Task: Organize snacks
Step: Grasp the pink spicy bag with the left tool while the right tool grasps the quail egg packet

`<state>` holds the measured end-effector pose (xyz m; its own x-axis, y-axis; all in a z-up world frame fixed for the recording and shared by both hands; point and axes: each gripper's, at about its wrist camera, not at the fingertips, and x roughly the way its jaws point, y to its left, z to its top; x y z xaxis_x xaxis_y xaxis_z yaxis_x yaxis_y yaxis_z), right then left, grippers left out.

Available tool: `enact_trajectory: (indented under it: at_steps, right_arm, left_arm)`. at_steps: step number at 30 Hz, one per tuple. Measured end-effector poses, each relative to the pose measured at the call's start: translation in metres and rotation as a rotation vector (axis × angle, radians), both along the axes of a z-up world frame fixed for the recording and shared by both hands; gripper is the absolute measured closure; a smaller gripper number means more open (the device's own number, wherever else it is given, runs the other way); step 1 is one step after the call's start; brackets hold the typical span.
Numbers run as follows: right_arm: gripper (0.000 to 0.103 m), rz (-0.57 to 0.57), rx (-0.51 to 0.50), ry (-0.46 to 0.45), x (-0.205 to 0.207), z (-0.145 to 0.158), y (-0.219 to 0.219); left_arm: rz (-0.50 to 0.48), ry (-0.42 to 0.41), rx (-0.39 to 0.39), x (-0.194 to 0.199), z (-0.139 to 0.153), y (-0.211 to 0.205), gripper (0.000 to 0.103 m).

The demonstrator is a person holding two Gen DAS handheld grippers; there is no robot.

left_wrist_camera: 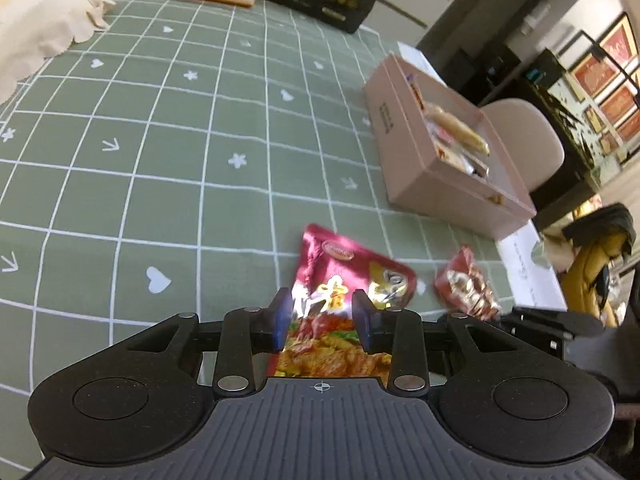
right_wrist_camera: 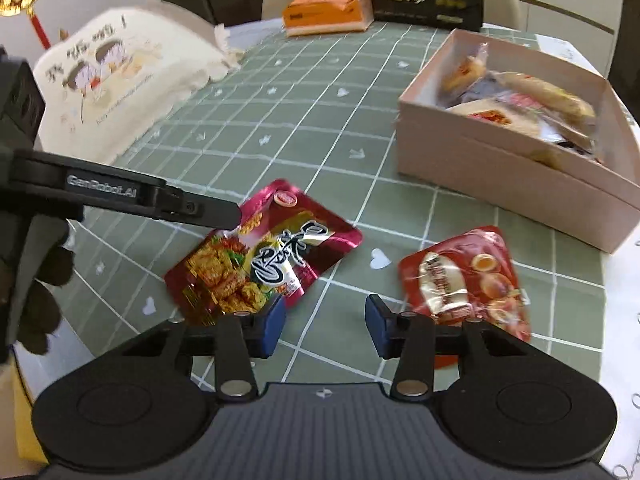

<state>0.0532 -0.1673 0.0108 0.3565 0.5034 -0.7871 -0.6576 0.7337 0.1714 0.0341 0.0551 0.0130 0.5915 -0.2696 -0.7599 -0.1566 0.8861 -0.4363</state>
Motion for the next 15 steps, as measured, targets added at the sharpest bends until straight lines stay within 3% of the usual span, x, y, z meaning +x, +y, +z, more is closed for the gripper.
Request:
enact_trajectory:
  at_steps: [3, 8, 15]
  right_arm:
    - [0.059, 0.0, -0.017, -0.011, 0.003, -0.002, 0.004]
    - [0.059, -0.009, -0.09, -0.079, 0.005, -0.004, 0.008]
    - [0.059, -0.018, -0.009, -0.061, -0.013, 0.014, -0.006]
  left_arm:
    - [0.019, 0.01, -0.004, 0.0, -0.005, 0.006, 0.066]
    - [-0.007, 0.004, -0.136, 0.006, -0.015, 0.016, 0.065]
    - [-0.066, 0.002, -0.168, 0.009, -0.017, 0.009, 0.066]
